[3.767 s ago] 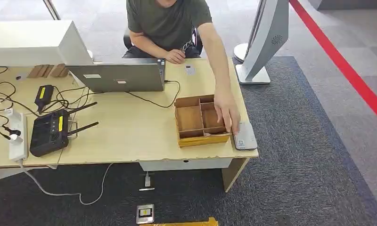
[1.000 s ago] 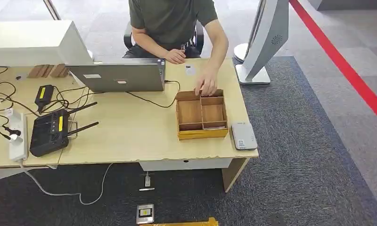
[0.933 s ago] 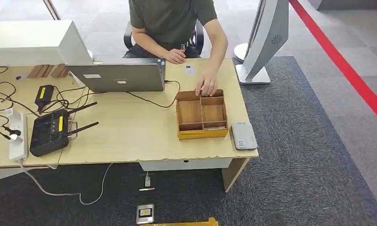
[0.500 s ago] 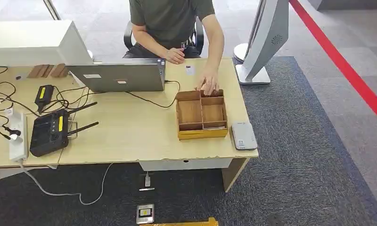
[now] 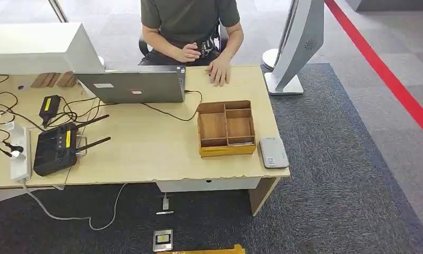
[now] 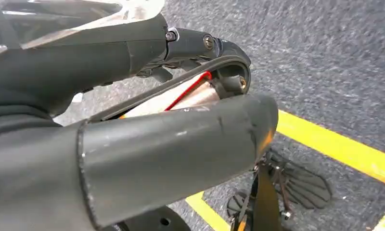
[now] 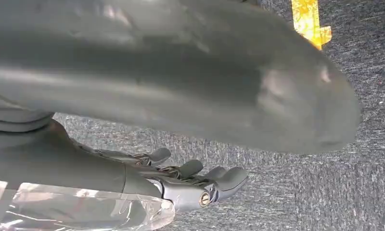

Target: Pass the card to the sensor for recognition and then transmit it.

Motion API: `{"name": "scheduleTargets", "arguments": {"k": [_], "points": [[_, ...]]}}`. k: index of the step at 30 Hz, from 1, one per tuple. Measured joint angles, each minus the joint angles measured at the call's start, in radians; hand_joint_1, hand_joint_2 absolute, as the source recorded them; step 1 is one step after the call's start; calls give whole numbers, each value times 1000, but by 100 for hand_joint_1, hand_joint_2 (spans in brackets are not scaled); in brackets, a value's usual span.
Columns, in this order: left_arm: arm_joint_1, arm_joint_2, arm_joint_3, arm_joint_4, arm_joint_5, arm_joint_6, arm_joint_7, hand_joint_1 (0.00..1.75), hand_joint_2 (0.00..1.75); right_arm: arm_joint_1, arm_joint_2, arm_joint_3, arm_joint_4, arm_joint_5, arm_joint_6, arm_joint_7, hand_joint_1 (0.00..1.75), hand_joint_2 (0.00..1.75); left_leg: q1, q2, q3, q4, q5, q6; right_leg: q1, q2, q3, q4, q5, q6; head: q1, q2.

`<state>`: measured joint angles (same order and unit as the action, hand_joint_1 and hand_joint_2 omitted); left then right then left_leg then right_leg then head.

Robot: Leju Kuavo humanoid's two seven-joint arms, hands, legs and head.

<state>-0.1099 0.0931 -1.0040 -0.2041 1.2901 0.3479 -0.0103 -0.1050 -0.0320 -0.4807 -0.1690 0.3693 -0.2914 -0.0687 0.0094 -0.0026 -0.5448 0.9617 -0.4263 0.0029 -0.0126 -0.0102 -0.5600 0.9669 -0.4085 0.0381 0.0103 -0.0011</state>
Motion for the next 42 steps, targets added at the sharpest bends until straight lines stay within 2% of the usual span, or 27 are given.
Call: {"name": "scheduleTargets", "arguments": {"k": [5,8,14,17,23,27,31,37,42], "points": [[0,0,0,0,-14,5,8,0,0,0,0,0,0,2,3,2,0,0,0,0,0,0,0,0,0,0,0,0,0,0,0,0],[0,0,0,0,-19,5,-21,0,0,0,0,0,0,2,3,-3,0,0,0,0,0,0,0,0,0,0,0,0,0,0,0,0],[-1,0,-6,0,-93,2,-197,0,0,-1,1,0,0,-7,7,-6,0,0,0,0,0,0,0,0,0,0,0,0,0,0,0,0],[-2,0,-7,0,-84,-25,-224,0,0,-1,1,0,0,-8,8,-6,0,0,0,0,0,0,0,0,0,0,0,0,0,0,0,0],[0,-2,-6,0,-31,-44,-224,0,0,-1,3,0,0,-7,17,-10,0,0,0,0,0,0,0,0,0,0,0,0,0,0,0,0],[0,-3,-7,0,-41,-1,-240,0,0,-1,3,0,0,-8,19,-13,0,0,0,0,0,0,0,0,0,0,0,0,0,0,0,0],[0,-3,-7,0,-48,14,-190,0,0,-1,3,0,0,-2,21,-14,0,0,0,0,0,0,0,0,0,0,0,0,0,0,0,0],[0,-4,-7,0,-49,32,-152,0,0,-1,3,0,0,2,24,-16,0,0,0,0,0,0,0,0,0,0,0,0,0,0,0,0],[0,-5,-7,0,-53,21,-119,0,0,-1,4,0,0,2,24,-21,0,0,0,0,0,0,0,0,0,0,0,0,0,0,0,0]]}}
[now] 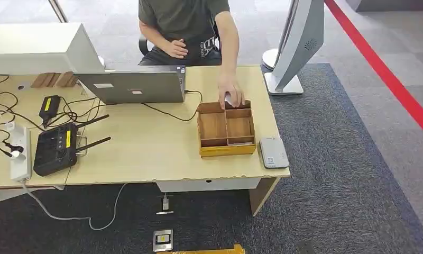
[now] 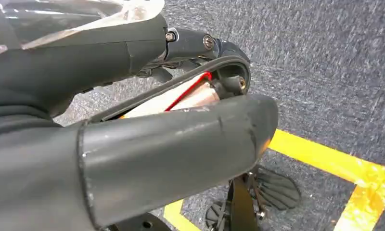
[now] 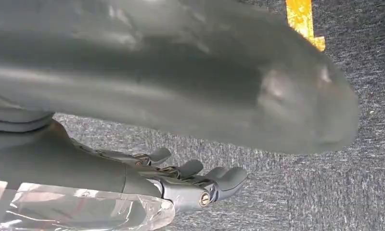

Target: Pass the card to the sensor for recognition and then transmit it.

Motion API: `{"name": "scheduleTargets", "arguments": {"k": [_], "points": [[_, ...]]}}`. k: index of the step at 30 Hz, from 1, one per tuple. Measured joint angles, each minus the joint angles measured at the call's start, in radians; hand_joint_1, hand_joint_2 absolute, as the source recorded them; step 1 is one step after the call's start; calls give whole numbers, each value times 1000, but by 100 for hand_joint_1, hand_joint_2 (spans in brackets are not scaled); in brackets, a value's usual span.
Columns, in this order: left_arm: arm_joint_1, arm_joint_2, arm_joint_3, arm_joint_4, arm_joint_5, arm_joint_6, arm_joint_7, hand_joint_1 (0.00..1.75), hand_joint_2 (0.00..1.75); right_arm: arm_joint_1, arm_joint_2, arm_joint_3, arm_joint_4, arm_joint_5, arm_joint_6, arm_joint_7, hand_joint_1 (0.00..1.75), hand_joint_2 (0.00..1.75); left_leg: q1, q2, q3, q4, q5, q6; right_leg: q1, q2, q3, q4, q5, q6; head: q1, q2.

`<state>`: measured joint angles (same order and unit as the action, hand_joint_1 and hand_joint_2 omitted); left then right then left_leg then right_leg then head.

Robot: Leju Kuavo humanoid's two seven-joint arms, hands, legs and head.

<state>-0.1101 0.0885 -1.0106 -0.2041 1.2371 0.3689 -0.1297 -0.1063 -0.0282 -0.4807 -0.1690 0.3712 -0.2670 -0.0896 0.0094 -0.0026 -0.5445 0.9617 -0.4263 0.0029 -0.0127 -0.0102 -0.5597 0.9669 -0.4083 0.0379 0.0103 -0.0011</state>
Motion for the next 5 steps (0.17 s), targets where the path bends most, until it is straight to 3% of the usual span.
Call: {"name": "scheduleTargets", "arguments": {"k": [5], "points": [[0,0,0,0,10,-1,5,0,0,0,0,0,0,4,2,-2,0,0,0,0,0,0,0,0,0,0,0,0,0,0,0,0]]}}
